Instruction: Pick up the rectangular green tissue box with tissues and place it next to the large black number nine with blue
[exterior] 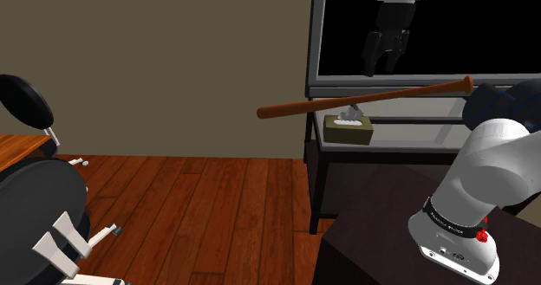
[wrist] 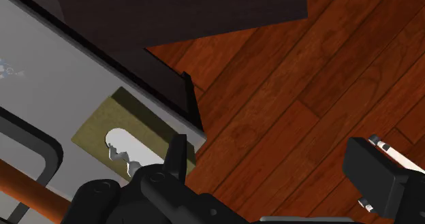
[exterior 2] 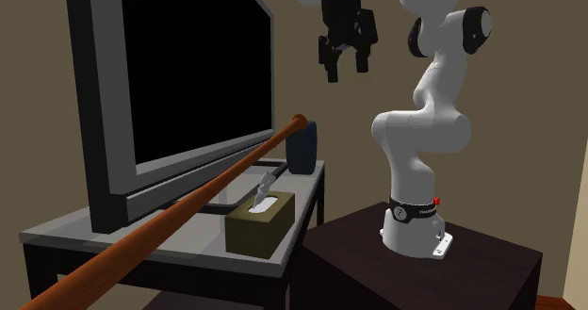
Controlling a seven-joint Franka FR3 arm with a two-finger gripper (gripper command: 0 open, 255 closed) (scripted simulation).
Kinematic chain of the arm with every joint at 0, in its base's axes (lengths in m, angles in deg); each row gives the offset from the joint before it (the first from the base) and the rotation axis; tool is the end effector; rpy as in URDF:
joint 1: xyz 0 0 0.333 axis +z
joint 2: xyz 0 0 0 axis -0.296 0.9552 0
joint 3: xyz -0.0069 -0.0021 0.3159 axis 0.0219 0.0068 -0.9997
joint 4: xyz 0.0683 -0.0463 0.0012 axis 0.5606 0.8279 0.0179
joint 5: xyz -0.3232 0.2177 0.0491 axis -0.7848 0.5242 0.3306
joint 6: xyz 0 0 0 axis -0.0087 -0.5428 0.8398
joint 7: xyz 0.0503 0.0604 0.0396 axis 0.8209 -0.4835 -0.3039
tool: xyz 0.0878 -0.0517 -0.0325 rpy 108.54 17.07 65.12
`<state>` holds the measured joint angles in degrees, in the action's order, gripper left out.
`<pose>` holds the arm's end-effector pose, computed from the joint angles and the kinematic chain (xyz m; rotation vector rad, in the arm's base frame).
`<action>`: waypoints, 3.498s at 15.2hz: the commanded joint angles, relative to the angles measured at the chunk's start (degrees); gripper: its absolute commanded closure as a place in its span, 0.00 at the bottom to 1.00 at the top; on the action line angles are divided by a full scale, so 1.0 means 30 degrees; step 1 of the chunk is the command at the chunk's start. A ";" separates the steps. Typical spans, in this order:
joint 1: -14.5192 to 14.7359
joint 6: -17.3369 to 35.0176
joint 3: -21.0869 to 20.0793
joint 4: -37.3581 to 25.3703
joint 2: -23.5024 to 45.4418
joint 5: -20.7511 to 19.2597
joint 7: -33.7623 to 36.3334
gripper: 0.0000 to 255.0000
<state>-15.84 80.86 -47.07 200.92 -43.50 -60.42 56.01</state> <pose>0.2980 -0.0163 0.6128 -3.0155 0.2958 0.0646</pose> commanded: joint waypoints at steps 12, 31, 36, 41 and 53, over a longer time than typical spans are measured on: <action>0.0191 0.5438 -0.0797 0.3809 0.3381 -0.6543 -0.3934 0.00; -0.1786 1.2805 -0.0489 0.6311 0.8988 -1.5134 -0.3927 0.00; -0.1786 1.2805 -0.0489 0.6310 0.8989 -1.5134 -0.3926 0.00; -0.1785 1.2802 -0.0490 0.6309 0.8988 -1.5132 -0.3926 1.00; -0.1581 1.1383 -0.0538 0.5686 0.7925 -1.4437 -0.5006 1.00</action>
<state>-20.66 115.68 -48.65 218.48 -19.44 -104.06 41.50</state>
